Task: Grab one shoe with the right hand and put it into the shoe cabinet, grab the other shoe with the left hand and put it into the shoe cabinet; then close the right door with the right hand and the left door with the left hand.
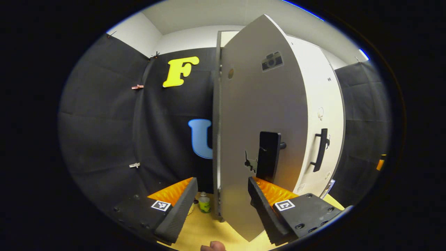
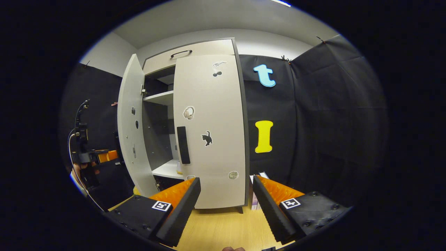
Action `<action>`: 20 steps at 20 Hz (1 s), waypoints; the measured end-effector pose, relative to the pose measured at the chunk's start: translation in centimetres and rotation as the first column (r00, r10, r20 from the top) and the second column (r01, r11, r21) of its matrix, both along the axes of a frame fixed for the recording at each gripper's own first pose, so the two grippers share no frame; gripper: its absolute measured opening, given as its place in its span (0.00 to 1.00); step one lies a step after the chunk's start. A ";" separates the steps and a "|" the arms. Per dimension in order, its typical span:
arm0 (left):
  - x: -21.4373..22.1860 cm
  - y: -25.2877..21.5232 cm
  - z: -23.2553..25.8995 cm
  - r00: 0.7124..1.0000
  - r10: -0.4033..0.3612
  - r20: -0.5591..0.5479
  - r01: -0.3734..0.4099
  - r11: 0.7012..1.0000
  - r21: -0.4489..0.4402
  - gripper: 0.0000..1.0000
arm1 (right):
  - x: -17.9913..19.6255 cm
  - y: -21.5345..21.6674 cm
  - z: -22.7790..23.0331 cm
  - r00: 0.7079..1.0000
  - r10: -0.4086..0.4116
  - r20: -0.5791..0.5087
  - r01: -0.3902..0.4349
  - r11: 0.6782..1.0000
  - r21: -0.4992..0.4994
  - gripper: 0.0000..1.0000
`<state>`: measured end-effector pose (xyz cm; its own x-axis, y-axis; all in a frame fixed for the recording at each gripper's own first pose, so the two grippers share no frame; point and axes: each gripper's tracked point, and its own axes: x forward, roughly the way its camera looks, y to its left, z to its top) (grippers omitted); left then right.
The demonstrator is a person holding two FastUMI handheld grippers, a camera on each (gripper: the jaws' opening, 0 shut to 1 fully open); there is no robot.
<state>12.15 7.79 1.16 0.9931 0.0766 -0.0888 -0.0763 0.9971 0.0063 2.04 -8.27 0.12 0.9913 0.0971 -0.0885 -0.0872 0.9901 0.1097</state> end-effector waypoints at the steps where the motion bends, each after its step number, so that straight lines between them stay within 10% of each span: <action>1: 0.4 -1.1 0.0 1.000 -0.018 0.000 0.018 1.000 0.000 0.92 | -0.2 -0.2 0.1 1.000 -0.002 0.001 0.002 1.000 0.000 0.98; 20: -5.4 -4.9 1.1 0.996 -0.082 0.034 0.083 0.996 -0.018 0.94 | -0.7 2.1 1.4 0.999 0.015 0.036 -0.015 1.000 0.004 0.98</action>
<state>6.75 2.89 2.31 0.9984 -0.0074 -0.0568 0.0066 0.9999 -0.0139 1.35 -6.20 1.52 0.9923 0.1122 -0.0522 -0.1059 0.9882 0.1104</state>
